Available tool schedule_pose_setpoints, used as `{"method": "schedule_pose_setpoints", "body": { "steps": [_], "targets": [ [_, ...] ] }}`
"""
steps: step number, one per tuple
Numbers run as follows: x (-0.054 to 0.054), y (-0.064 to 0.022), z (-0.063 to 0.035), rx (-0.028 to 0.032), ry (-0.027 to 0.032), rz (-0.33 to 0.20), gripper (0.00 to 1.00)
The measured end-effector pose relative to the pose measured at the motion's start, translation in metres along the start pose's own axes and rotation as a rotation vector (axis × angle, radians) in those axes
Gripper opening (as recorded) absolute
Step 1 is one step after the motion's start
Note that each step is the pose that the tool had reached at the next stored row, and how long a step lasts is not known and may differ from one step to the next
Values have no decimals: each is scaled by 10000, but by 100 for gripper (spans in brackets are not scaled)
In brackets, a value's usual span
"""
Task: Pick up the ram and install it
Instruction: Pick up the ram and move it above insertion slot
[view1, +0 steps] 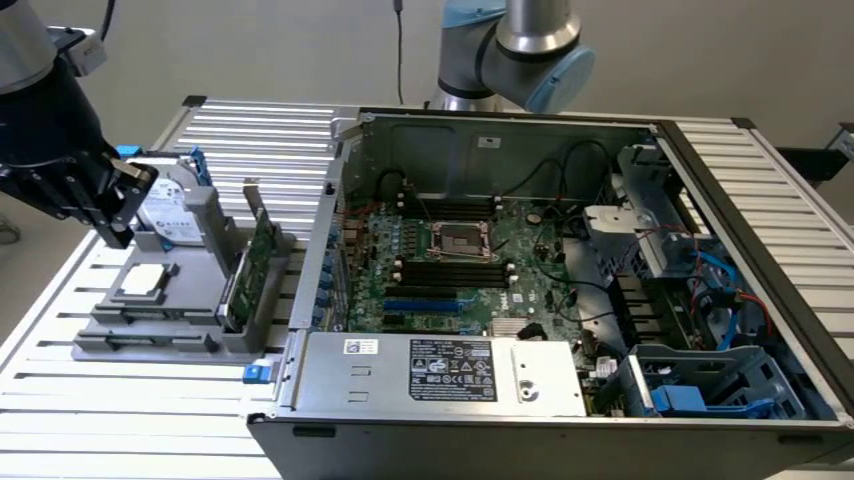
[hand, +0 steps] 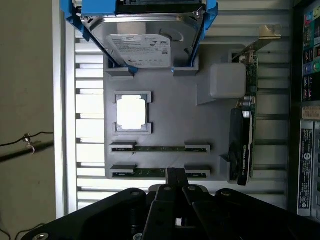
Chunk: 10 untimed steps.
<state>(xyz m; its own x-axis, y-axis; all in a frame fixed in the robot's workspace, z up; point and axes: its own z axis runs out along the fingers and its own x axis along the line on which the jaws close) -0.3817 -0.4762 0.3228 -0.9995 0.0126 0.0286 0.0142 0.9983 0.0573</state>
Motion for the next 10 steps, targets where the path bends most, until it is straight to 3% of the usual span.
{"method": "schedule_pose_setpoints", "body": {
  "steps": [10],
  "targets": [
    [16,-2,3,2,-1,-5,11]
  ]
}}
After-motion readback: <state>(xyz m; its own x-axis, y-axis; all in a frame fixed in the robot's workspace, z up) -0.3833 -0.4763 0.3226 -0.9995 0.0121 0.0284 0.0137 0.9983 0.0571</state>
